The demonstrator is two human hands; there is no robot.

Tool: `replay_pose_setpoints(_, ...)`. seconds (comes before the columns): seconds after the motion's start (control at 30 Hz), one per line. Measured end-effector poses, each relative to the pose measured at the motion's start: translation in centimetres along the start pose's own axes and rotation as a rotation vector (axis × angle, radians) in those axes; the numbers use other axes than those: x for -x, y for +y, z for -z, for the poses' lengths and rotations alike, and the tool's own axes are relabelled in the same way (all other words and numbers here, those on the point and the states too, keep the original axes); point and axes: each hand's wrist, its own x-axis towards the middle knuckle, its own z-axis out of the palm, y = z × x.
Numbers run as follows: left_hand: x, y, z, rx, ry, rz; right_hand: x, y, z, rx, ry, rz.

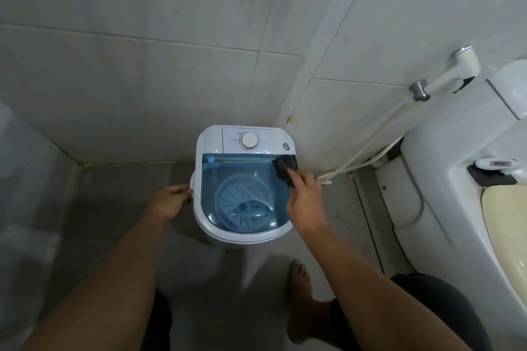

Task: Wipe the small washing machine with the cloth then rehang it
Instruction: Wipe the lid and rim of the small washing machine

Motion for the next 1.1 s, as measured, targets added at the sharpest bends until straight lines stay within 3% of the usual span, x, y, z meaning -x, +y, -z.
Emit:
replay_pose_setpoints(0.07, 0.0, 0.1, -0.1, -0.001, 0.000, 0.004, 4.2, -1.0, -1.0, 0.010, -0.025, 0.097)
replay_pose_setpoints(0.17, 0.1, 0.1, 0.0, -0.018, 0.000, 0.007, 10.6, -3.4, -1.3, -0.032, -0.262, 0.387)
replay_pose_setpoints(0.23, 0.2, 0.2, 0.0, -0.028, -0.001, 0.005, 10.3, -3.4, -0.4, -0.131, -0.319, 0.436)
replay_pose_setpoints(0.3, 0.2, 0.3, 0.0, -0.025, -0.006, 0.005, 7.5, -2.2, 0.5, -0.182, -0.227, 0.374)
replay_pose_setpoints(0.47, -0.2, -0.1, 0.3, -0.037, 0.010, 0.023, 4.5, 0.9, 0.7, -0.080, 0.016, -0.065)
replay_pose_setpoints(0.57, -0.3, 0.2, 0.3, -0.024, 0.003, 0.025, 9.4, -1.5, -1.2, -0.106, -0.015, 0.016)
replay_pose_setpoints(0.7, 0.2, 0.6, 0.1, -0.054, -0.015, 0.027, 13.5, -7.4, -2.6, -0.243, -0.245, 0.230)
replay_pose_setpoints(0.83, 0.5, 0.7, 0.3, -0.065, -0.034, 0.019, 10.0, -7.1, -0.7, -0.380, -0.073, 0.113)
replay_pose_setpoints(0.93, 0.7, 0.8, 0.3, -0.042, -0.026, 0.047, 8.9, -2.5, 0.5, -0.306, 0.096, -0.119)
replay_pose_setpoints(1.0, 1.0, 0.9, 0.2, -0.017, -0.016, 0.042, 9.9, -0.8, 0.4, -0.181, 0.065, -0.168)
replay_pose_setpoints(1.1, 1.2, 1.2, 0.0, 0.010, -0.015, 0.052, 12.9, -1.5, -0.6, -0.102, -0.061, 0.015)
